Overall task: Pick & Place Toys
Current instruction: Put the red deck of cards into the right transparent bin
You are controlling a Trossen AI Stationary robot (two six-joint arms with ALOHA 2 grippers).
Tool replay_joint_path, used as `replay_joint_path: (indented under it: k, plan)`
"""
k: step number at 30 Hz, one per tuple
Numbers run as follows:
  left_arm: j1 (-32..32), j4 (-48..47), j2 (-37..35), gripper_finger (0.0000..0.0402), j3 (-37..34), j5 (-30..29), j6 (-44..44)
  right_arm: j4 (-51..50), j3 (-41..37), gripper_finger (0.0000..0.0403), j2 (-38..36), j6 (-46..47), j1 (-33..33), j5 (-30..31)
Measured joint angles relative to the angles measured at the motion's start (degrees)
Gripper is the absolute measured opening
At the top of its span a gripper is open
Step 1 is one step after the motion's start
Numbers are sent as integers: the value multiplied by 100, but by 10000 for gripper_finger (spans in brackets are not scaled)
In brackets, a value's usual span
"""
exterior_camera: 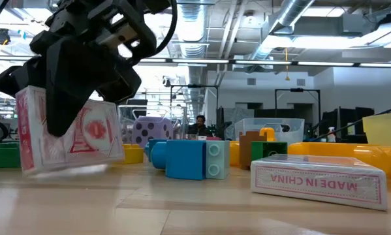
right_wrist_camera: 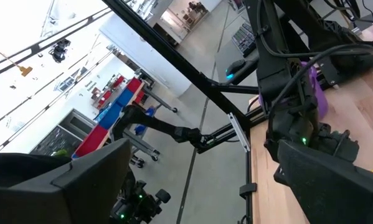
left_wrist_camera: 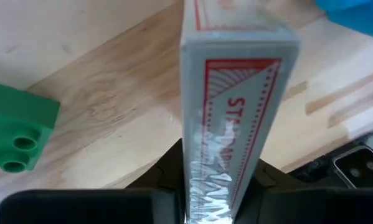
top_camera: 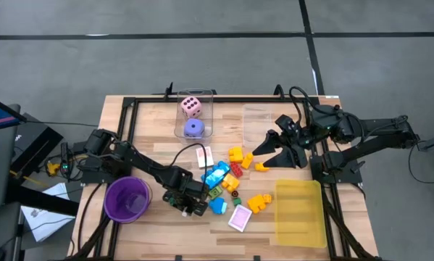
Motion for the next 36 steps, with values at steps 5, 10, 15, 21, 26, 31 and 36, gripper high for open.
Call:
replay_joint_path:
  k: [5,10,15,21,26,31,36]
  plan:
    - [7,81,-194,72,0,-10,72,3,0,399,2,-6,0,2]
    - [42,123,-455,73,0,-47,335,6,0,399,2,-83,2,108]
    - [78,127,-772,72,0,-199,727,1,0,399,2,-90,-6,153]
    - [138,258,-1095,72,0,-476,1169,1,0,399,2,-55,-103,154]
    - [184,707,-1287,72,0,-606,1628,-5,0,399,2,50,-206,168]
    - [347,1093,-1433,70,0,-639,2270,-17,0,399,2,63,-298,173]
    - [597,1666,-1528,70,0,-831,2772,-30,0,399,2,65,-360,175]
